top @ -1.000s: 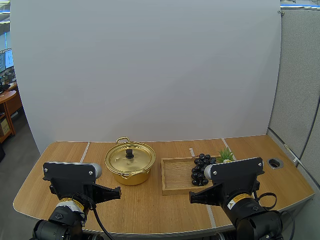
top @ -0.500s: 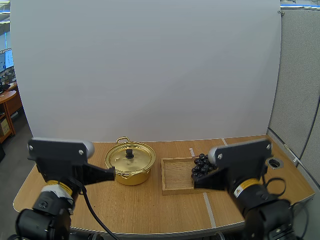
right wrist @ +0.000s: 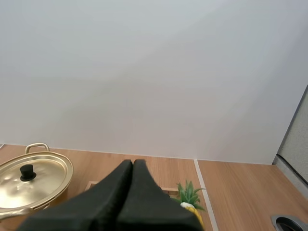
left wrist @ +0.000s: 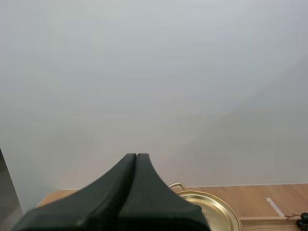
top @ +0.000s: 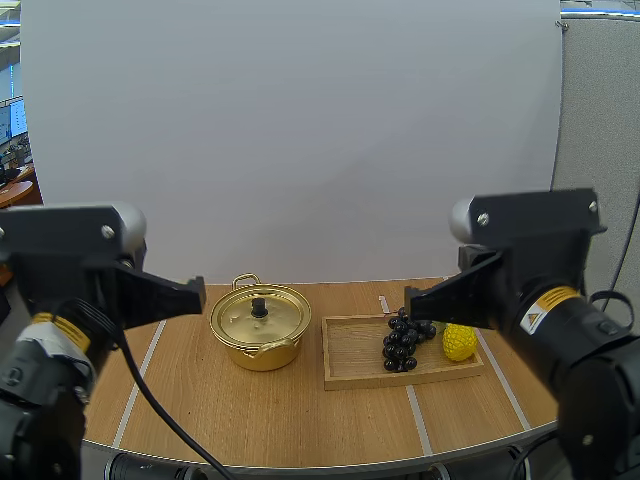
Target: Open the pot, put the pineapple inside, and close it
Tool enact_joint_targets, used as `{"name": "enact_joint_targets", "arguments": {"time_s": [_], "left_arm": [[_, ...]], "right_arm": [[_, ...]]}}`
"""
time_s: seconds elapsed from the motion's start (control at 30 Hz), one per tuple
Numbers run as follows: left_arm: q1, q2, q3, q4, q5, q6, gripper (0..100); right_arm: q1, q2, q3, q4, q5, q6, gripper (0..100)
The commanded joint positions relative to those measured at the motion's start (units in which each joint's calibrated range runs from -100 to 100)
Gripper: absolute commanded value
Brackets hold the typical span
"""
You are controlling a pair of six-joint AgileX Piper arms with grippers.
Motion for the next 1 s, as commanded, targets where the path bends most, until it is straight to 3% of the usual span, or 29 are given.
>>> {"name": "enact_joint_targets", "arguments": {"time_s": [0.0,0.4,0.7,0.97], "left_arm": [[0.08,0.0,-9.9,0.3,14.2,0.2,0],[0.08,0.0,-20.4,0.3,38.4,0.2,0],[0.08,0.0,-20.9,0.3,45.9,0.9,0],[0.08,5.3,-20.9,-9.4,46.9,10.6,0]], "right_arm": [[-0.2,0.0,-8.6,-0.4,12.9,0.2,0],[-0.2,0.0,-15.1,-0.4,38.1,0.2,0],[-0.2,0.0,-15.1,0.0,38.1,0.2,0],[-0.2,2.1,-15.1,0.0,38.1,0.2,0]]}}
